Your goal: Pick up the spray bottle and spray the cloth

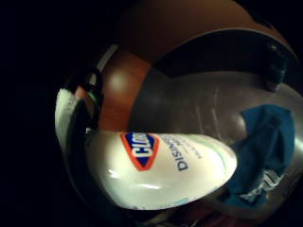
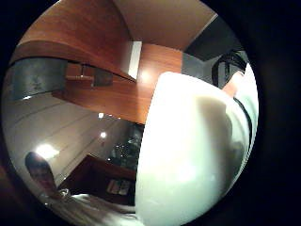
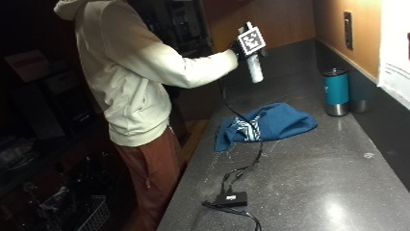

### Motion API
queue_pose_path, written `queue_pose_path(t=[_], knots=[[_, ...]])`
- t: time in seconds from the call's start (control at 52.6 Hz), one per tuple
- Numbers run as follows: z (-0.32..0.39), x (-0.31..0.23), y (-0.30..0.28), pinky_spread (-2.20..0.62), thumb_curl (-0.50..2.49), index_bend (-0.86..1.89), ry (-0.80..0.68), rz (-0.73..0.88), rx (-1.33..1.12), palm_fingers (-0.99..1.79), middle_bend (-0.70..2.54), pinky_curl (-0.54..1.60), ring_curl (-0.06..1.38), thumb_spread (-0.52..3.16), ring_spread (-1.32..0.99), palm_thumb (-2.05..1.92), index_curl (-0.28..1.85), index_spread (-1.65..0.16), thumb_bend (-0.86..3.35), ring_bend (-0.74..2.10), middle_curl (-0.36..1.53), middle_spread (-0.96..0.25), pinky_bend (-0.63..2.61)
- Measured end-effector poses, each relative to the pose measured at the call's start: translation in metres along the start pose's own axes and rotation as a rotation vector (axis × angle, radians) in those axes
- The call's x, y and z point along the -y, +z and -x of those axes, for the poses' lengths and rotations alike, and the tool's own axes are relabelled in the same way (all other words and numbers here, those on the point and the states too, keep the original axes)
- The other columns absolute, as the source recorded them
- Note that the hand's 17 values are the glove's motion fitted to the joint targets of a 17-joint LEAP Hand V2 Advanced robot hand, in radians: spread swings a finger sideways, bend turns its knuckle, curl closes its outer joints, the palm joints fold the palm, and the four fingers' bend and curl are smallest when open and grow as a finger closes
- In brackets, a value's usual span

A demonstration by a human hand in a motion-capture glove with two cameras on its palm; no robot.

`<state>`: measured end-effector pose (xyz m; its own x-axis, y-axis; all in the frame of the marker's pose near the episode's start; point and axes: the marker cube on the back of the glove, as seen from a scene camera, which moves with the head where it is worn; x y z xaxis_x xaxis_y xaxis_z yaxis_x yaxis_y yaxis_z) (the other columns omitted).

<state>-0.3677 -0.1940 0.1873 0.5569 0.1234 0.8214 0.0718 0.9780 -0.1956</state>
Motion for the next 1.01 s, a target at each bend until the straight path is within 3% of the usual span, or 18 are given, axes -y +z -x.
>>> queue_pose_path(t=[0.285, 0.399, 0.685, 0.818, 0.856, 0.932, 1.008], knots=[[-0.053, -0.002, 0.071, -0.29, 0.76, 0.33, 0.045, -0.093, 0.058, 1.30, 0.48, 0.41, 0.47, 0.07, -0.19, 1.02, 0.52, -0.20, -0.04, 0.49, 0.51, -0.12, 0.34], [-0.090, 0.007, 0.104, -0.29, 0.75, 0.30, 0.046, -0.156, -0.039, 1.29, 0.46, 0.41, 0.47, 0.09, -0.18, 1.01, 0.52, -0.20, -0.04, 0.49, 0.50, -0.12, 0.35], [-0.134, -0.014, 0.155, -0.28, 0.75, 0.24, 0.083, 0.060, -0.028, 1.29, 0.42, 0.41, 0.46, 0.15, -0.18, 1.00, 0.50, -0.21, -0.04, 0.47, 0.49, -0.13, 0.38], [-0.143, 0.008, 0.158, -0.27, 0.74, 0.21, 0.062, -0.058, -0.064, 1.28, 0.41, 0.40, 0.45, 0.18, -0.18, 0.99, 0.50, -0.21, -0.04, 0.46, 0.48, -0.12, 0.38], [-0.140, 0.017, 0.157, -0.27, 0.74, 0.16, 0.038, -0.095, -0.062, 1.20, 0.38, 0.41, 0.45, 0.20, -0.18, 1.00, 0.48, -0.22, -0.04, 0.45, 0.47, -0.13, 0.40], [-0.131, -0.009, 0.162, -0.21, 0.72, 0.07, 0.008, 0.141, -0.037, 0.96, 0.32, 0.41, 0.44, 0.39, -0.18, 0.97, 0.43, -0.26, -0.04, 0.41, 0.46, -0.14, 0.42], [-0.126, -0.019, 0.149, -0.13, 0.67, 0.05, -0.014, 0.199, -0.027, 0.61, 0.25, 0.43, 0.45, 0.54, -0.15, 0.87, 0.41, -0.29, -0.07, 0.38, 0.44, -0.13, 0.42]])
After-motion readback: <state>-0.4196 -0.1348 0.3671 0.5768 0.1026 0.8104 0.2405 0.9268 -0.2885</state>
